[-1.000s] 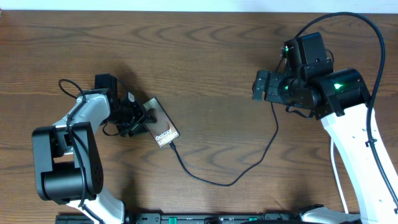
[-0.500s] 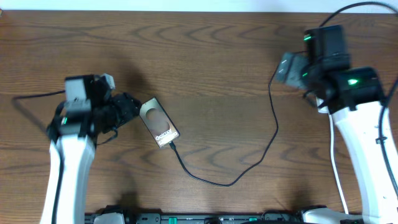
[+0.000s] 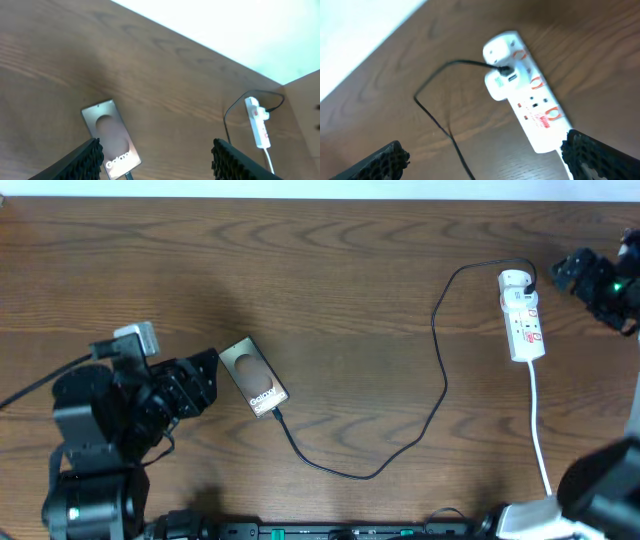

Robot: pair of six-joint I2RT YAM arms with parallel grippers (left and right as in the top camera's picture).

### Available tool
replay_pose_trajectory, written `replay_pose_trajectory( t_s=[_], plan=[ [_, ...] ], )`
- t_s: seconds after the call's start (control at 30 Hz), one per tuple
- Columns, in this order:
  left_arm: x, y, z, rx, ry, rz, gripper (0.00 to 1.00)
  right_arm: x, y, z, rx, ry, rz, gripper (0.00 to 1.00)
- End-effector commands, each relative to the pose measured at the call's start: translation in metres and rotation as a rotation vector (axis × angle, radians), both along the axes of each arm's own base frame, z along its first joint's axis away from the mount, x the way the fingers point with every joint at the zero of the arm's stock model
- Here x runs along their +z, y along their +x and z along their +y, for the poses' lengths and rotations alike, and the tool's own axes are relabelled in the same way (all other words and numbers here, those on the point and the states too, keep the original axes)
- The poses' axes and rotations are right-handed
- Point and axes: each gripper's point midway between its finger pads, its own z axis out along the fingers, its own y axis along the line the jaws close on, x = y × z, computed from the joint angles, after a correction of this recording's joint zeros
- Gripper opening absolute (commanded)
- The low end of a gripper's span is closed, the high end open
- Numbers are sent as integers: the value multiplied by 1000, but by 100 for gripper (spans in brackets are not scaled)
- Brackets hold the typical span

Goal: Plug charger to phone and switch on socket

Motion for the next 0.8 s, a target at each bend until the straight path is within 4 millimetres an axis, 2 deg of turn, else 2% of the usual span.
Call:
replay_pose_trajectory(
  t_s=[0.0,0.2,0.33,0.5,0.7,0.77],
  plan=[
    [2,-2,2,4,19,-14,68,-31,13,22,210,119,-25,99],
    [-3,-5,2,4,16,14,68,-93,16,17,266,130,75,99],
    [-5,-6,1,4,15,23,69,-119,13,8,263,91,136,99],
    [-5,-6,1,4,15,24,68,-123,17,2,280,37,130,99],
    [-5,-6,1,5,15,25,69,-122,31,-14,261,-54,90,99],
    [-5,-7,1,5,15,25,83,-121,35,-16,260,-68,75,99]
  ],
)
